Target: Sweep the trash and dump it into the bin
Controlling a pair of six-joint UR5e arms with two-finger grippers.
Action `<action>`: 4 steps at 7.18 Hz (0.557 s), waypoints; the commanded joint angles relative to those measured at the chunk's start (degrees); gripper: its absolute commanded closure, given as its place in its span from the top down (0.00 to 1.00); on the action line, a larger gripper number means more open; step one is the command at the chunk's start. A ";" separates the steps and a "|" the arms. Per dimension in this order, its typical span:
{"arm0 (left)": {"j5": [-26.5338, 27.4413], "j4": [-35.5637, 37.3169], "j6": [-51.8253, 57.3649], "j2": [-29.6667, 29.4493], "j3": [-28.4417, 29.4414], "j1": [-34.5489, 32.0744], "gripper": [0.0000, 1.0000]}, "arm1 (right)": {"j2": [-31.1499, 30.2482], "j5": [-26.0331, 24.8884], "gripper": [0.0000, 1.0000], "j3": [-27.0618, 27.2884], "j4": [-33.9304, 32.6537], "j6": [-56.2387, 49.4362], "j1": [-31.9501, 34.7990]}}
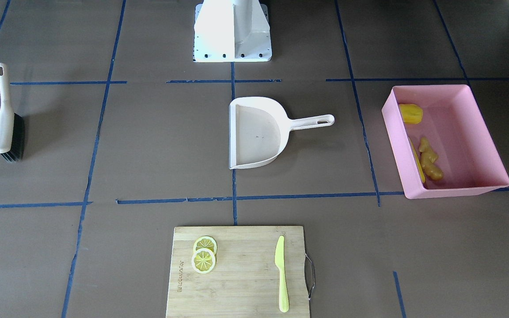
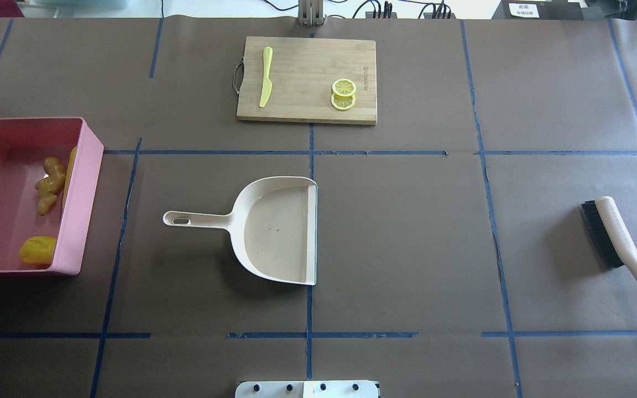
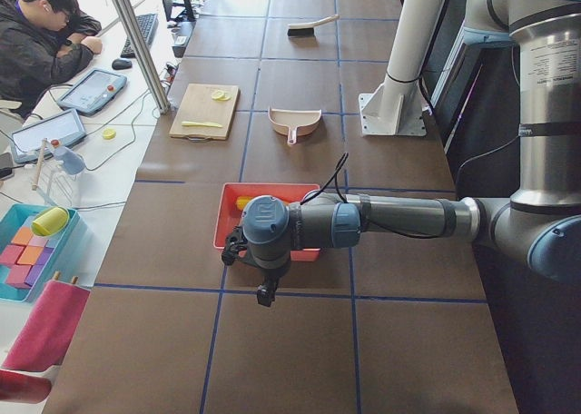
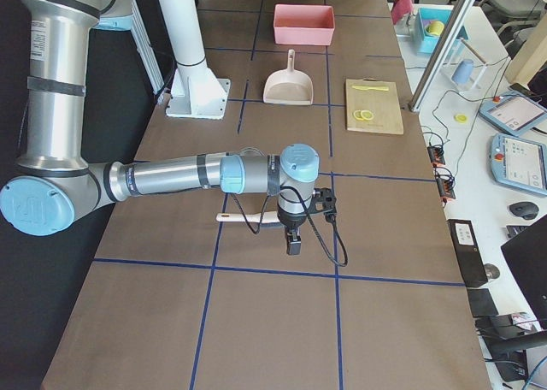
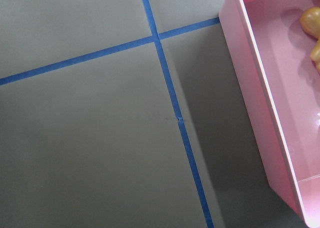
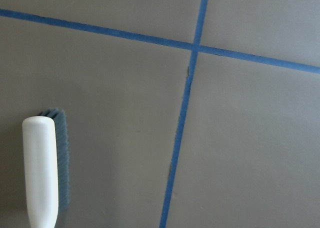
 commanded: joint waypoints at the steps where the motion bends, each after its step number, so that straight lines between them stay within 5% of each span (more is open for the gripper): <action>1: -0.14 0.00 0.12 -0.46 -0.14 0.03 1.00 | -0.75 -0.93 1.00 -0.10 -4.70 -3.48 4.11; 4: -0.49 -0.44 0.12 -1.16 -0.24 0.12 1.00 | -0.67 -0.93 1.00 -2.40 -3.82 -2.78 4.11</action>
